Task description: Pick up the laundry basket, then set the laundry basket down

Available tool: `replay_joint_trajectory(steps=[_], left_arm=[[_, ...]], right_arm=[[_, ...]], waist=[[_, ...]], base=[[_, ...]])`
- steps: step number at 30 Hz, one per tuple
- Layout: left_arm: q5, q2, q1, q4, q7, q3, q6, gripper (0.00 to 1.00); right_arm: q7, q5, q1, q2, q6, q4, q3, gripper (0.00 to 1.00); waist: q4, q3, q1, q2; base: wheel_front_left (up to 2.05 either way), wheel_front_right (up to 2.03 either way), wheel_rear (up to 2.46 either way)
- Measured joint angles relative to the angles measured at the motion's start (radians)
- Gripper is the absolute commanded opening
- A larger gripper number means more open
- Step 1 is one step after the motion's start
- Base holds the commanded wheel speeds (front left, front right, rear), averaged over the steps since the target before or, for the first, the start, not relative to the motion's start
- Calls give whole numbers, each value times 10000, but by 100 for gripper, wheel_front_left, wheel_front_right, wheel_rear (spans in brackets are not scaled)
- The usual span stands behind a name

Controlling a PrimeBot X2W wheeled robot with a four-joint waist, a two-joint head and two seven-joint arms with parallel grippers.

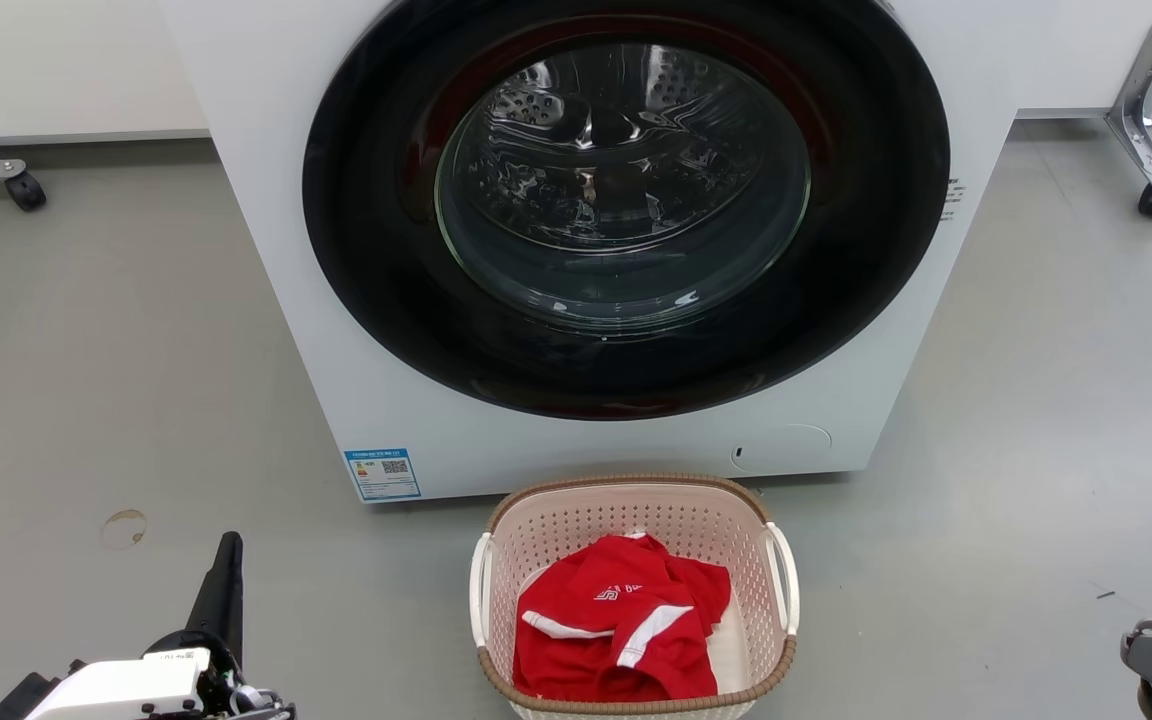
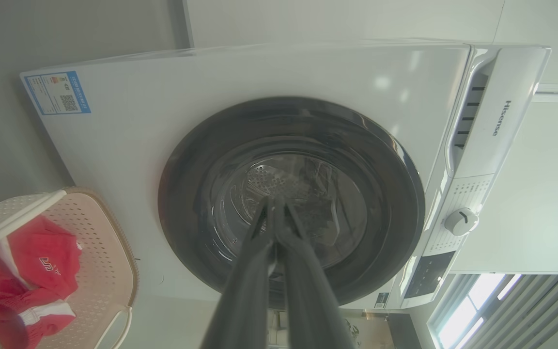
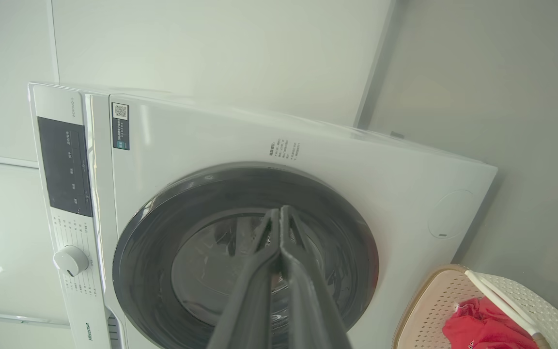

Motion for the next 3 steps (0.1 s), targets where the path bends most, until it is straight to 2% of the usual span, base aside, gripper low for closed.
replay_joint_trajectory(steps=[3], left_arm=[[0,-6,0,0,0,4,0,0]], right_arm=[[2,0,0,0,0,0,0,0]], waist=[[0,0,0,0]], base=[[0,0,0]])
